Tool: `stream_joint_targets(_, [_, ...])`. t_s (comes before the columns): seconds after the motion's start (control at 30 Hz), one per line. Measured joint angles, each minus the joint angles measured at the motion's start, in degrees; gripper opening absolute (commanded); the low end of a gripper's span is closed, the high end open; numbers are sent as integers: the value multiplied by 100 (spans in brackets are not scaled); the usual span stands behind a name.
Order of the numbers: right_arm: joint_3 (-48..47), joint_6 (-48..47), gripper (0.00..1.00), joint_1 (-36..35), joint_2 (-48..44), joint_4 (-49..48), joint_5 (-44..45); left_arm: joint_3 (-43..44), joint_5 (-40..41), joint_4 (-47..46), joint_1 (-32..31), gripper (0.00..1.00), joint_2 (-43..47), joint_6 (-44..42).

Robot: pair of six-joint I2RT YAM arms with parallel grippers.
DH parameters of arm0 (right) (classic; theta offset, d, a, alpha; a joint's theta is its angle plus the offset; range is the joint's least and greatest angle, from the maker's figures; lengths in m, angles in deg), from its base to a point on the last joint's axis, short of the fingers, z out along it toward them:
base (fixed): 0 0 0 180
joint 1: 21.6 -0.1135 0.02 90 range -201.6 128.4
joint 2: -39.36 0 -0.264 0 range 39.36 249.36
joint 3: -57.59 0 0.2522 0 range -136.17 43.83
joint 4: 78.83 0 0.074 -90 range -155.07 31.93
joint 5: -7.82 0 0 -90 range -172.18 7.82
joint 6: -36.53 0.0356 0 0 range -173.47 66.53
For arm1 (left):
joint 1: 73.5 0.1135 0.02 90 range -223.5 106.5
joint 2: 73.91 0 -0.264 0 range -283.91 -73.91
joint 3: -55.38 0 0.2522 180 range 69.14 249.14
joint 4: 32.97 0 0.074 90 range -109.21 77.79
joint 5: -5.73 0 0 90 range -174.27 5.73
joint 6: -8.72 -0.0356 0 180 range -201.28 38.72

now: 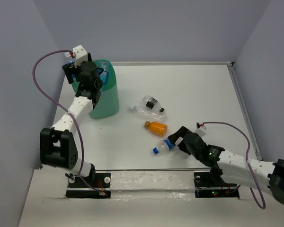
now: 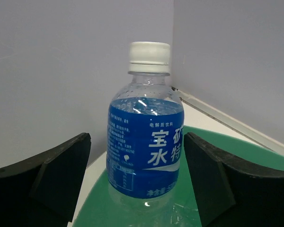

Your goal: Put the plastic bottles in the bin

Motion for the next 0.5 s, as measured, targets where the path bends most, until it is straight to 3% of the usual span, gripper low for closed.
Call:
stream_joint_targets(0.27, [-210,-24,99,0,680,-225,179,-160,-74,-13,-205,99,168,-87])
stream_joint_targets(0.47, [-361,-31,85,0,1091,-413,229,-258,-157,-61,-713,99,682,-267])
stream_joint_targets(0.5, [-363,-24,77,0,1106,-409,227,-258,-160,-61,-859,99,813,-273])
